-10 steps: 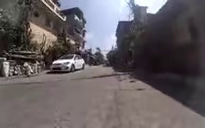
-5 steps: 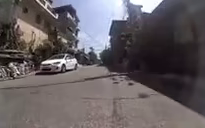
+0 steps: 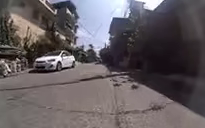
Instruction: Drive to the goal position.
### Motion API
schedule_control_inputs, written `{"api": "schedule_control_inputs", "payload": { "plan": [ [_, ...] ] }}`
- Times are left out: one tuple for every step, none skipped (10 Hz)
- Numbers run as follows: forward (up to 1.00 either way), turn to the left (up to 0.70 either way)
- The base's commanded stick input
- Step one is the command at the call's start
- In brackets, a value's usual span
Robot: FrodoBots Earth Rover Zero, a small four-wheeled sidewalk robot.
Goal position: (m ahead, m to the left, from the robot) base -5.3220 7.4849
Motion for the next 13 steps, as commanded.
{"api": "schedule_control_inputs", "payload": {
  "plan": [
    [1.00,0.00],
    [1.00,0.00],
    [1.00,0.00],
    [1.00,0.00],
    [1.00,0.00],
    [1.00,0.00],
    [1.00,0.00],
    [1.00,0.00],
    [1.00,0.00],
    [1.00,0.00],
    [1.00,0.00],
    [1.00,0.00],
    [1.00,0.00]
  ]
}}
